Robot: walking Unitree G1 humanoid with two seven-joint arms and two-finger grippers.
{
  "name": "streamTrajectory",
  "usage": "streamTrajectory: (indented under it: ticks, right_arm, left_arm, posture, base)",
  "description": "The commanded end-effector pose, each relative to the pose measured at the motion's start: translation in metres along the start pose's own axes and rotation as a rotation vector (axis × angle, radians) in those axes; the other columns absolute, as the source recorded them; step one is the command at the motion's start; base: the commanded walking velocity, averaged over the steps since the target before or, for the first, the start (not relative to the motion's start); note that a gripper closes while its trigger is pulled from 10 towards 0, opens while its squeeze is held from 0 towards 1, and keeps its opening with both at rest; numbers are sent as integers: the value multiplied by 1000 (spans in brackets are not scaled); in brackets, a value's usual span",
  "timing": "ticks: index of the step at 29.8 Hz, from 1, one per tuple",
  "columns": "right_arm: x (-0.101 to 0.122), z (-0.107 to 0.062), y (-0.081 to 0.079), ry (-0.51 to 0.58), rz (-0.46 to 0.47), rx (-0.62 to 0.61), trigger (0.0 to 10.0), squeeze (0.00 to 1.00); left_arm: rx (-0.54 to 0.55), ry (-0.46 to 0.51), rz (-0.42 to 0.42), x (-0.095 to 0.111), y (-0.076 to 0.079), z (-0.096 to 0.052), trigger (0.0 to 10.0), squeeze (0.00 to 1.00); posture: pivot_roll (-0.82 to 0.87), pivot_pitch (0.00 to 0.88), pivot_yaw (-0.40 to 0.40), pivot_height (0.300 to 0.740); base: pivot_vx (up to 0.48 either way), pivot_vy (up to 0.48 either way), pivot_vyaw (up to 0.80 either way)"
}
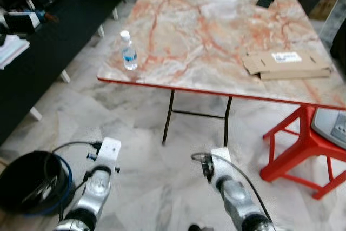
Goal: Picking trash to rubbish bin
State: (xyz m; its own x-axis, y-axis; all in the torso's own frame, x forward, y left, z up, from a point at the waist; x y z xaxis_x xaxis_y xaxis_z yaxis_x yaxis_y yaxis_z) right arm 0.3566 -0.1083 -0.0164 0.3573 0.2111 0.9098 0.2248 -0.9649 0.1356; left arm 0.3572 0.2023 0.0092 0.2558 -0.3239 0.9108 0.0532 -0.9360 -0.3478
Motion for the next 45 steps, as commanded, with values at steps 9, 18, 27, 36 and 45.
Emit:
streamTrajectory:
  ticks: [9,18,27,36,45]
  right_arm:
    - [158,2,-9,547,-8,30,10000,0]
    - [208,-7,-17,696,65,31,10000,0]
    - [209,-9,-26,702,93,56,10000,1000]
    - [213,-8,-32,703,101,79,10000,1000]
    - [208,-9,-38,688,54,120,10000,0]
  left_arm:
    - [175,362,-90,113,-32,7,10000,0]
    - [134,517,-157,167,-26,-5,10000,1000]
    - [128,506,-219,172,-27,-4,10000,1000]
    - [89,486,-227,172,-15,-1,10000,1000]
    - [89,495,-230,175,-13,-3,10000,0]
  posture:
    - [122,130,18,740]
    - [126,97,17,740]
    - [130,78,8,740]
    - [124,78,9,740]
    - [119,98,3,740]
  base:
    - [0,0,0]
    - [0,0,0]
    - [0,0,0]
    - [0,0,0]
    - [0,0,0]
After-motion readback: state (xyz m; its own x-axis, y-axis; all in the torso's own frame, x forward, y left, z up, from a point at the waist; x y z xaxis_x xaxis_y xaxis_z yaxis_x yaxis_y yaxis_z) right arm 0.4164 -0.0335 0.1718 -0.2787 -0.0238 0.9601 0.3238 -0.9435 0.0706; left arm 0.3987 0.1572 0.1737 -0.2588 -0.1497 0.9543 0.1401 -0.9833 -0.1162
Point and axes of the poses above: a point about 5 cm out from each wrist's last joint towards the gripper, its own z axis pointing out of the wrist towards the gripper, its own x axis along the axis of the wrist's last joint, y = z × x, the point moved 6 cm from there along z, pointing out of the wrist towards the gripper, and after that the axes turned 4 degrees about -z, right-handed, at the moved point
